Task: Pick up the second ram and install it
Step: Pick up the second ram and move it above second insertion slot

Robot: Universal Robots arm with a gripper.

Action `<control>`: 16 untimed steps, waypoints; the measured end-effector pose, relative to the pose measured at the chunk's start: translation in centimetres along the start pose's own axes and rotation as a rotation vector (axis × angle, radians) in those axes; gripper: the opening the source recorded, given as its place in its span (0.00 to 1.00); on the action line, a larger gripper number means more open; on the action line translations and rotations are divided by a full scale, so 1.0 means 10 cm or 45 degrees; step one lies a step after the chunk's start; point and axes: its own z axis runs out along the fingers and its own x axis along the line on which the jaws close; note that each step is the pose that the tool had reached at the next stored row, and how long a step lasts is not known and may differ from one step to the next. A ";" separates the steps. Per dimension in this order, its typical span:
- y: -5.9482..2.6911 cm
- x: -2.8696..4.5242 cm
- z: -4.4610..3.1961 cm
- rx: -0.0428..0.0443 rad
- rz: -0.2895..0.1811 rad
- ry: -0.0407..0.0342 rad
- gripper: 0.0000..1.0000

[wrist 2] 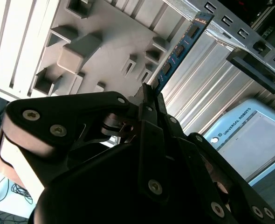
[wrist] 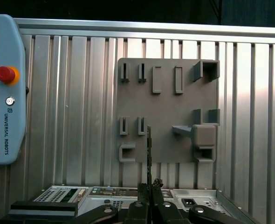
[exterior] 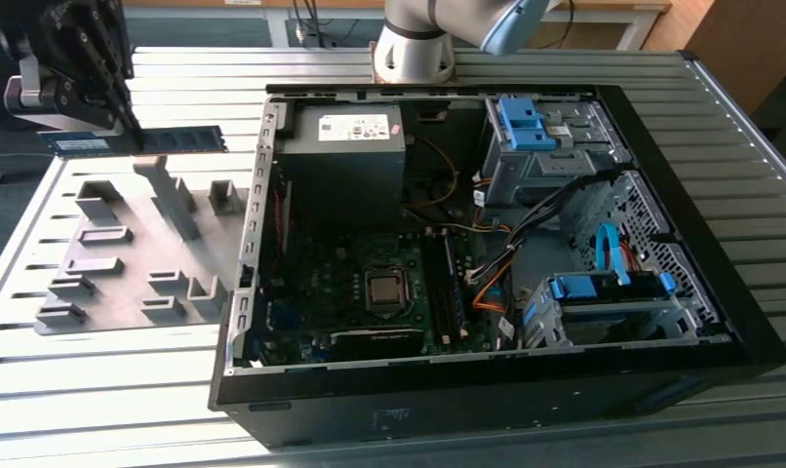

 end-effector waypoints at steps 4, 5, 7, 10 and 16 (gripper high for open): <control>-0.039 0.001 -0.001 0.000 0.000 0.0000 0.14; -0.046 0.001 -0.001 0.000 0.000 0.0000 0.14; -0.061 0.001 -0.001 0.000 0.000 0.0001 0.14; -0.082 0.001 -0.001 0.000 0.000 0.0000 0.14; -0.129 0.002 -0.002 0.000 0.000 0.0000 0.14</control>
